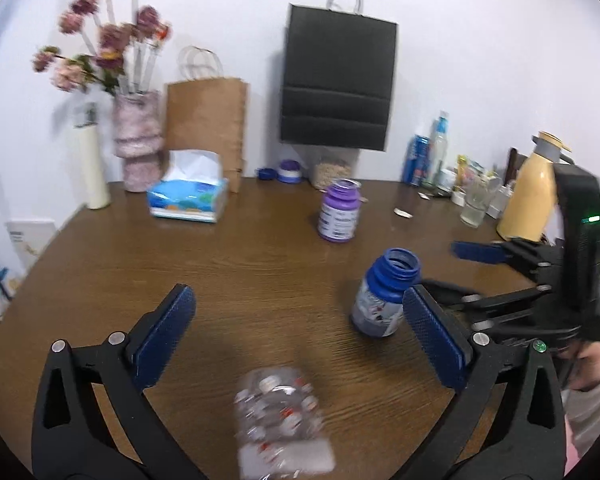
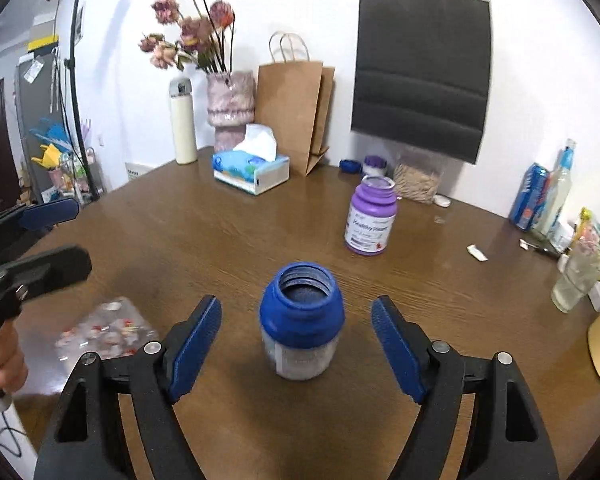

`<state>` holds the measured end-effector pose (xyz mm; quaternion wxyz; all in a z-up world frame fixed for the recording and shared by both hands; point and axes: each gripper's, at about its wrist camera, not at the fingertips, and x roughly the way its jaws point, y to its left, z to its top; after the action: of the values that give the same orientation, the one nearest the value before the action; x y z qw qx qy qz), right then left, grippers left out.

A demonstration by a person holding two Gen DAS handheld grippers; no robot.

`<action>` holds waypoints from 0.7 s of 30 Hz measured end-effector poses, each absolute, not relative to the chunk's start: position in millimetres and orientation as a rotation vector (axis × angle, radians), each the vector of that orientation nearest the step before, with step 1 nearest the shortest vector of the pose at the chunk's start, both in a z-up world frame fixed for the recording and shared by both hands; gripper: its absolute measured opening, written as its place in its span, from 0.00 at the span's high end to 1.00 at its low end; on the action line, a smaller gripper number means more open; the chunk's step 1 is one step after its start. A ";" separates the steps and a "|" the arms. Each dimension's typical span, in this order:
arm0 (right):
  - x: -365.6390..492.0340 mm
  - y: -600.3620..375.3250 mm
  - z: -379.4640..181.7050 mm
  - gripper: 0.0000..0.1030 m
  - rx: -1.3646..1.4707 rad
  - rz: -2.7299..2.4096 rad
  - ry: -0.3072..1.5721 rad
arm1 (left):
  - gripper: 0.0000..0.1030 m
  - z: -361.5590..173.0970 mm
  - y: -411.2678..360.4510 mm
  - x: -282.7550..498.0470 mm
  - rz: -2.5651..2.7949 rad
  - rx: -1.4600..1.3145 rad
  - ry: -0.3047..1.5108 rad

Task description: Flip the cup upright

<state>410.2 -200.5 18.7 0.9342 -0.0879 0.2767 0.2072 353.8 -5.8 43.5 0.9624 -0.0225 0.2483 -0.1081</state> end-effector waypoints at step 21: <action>282.7 -251.0 59.9 0.20 -0.037 0.329 0.475 | 0.00 73.7 31.2 231.0 -0.139 -0.020 0.310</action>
<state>282.7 -251.0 59.9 0.9584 -0.0180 0.2341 0.1620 231.0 31.2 73.7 0.9856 -0.0100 0.1540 -0.0692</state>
